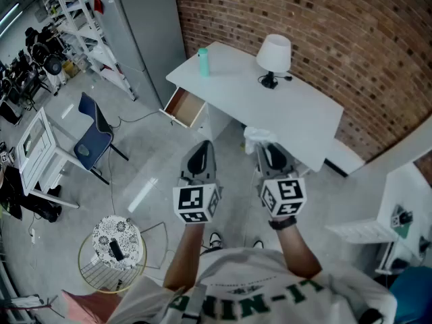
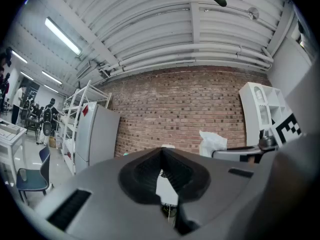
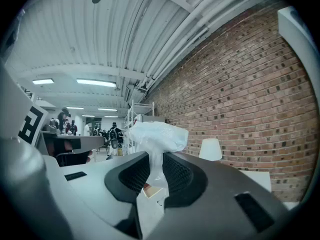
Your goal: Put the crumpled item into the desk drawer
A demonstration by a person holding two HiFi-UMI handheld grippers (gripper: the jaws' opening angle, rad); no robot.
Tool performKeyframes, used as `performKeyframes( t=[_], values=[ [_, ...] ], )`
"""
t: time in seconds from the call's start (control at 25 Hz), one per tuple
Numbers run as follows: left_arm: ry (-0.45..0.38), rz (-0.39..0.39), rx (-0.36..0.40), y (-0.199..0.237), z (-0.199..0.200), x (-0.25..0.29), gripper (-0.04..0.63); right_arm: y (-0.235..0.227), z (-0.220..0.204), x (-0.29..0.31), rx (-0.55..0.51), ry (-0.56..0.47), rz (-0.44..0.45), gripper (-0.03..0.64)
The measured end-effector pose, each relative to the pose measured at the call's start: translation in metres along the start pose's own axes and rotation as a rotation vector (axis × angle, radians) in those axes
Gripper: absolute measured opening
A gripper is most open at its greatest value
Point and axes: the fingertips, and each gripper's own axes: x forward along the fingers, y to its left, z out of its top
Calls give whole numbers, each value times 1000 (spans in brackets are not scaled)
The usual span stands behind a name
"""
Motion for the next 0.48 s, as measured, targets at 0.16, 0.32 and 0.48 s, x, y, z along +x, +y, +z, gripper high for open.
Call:
performKeyframes(
  t=[0.16, 0.32, 0.48],
  values=[
    [-10, -4, -3, 15, 3, 3, 0, 13, 2, 14, 8, -8, 3, 71],
    [-9, -1, -7, 41, 3, -3, 0, 38, 3, 28, 14, -17, 10, 71],
    [-13, 21, 7, 74, 5, -16, 0, 70, 5, 45, 8, -16, 24, 72]
  ],
)
